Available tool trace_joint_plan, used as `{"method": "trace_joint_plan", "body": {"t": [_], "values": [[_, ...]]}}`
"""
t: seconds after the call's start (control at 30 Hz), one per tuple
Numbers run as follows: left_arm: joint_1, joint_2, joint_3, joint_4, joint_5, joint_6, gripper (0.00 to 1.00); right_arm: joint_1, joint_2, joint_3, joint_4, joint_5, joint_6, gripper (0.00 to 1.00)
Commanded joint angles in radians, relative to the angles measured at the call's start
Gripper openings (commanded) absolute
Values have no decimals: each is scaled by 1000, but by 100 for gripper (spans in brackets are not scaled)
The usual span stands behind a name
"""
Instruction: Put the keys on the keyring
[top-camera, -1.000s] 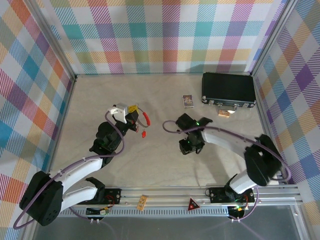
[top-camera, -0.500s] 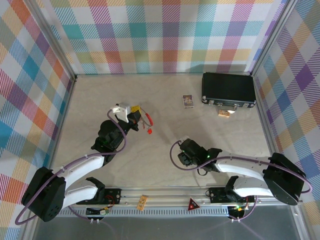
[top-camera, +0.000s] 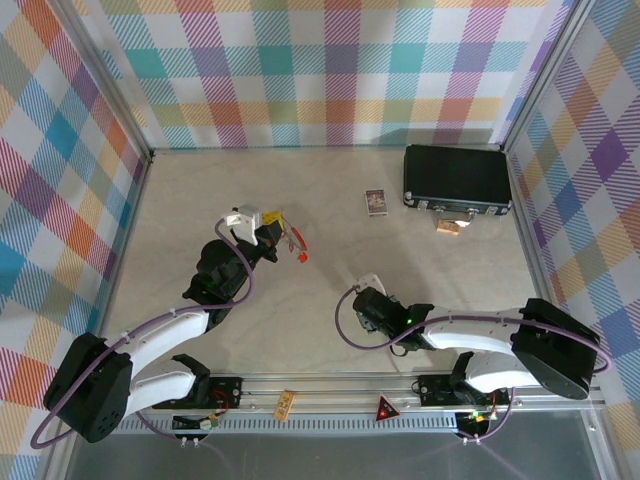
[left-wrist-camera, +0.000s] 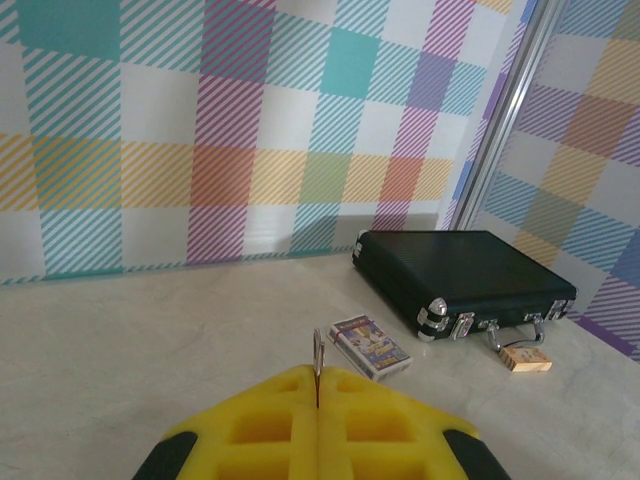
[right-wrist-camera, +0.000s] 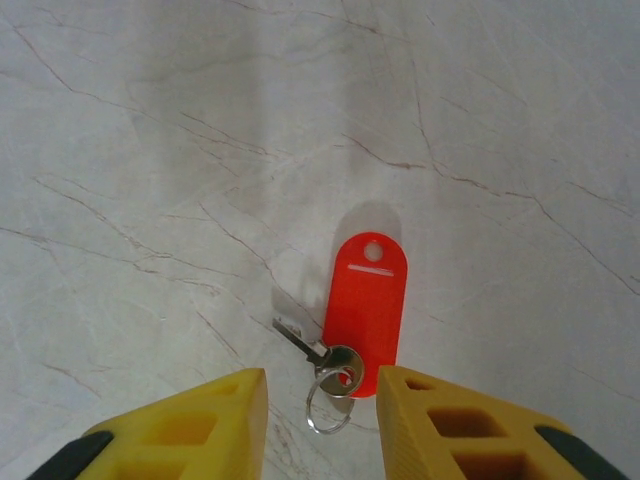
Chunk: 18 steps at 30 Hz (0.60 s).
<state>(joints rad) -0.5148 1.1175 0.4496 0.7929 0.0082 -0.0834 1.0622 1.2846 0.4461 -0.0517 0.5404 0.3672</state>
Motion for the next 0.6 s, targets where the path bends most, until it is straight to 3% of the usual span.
{"method": "trace_joint_plan", "body": {"t": [0.0,0.33,0.57], "values": [[-4,-1,26,58,9,-7,0,11,22,-21,33,35,50,33],[-4,-9,24,59,6,-4,0,16,96,-21,58,36,59,31],[-4,-13,26,54,6,-3,0,28,137,-10,61,52,62,24]]}}
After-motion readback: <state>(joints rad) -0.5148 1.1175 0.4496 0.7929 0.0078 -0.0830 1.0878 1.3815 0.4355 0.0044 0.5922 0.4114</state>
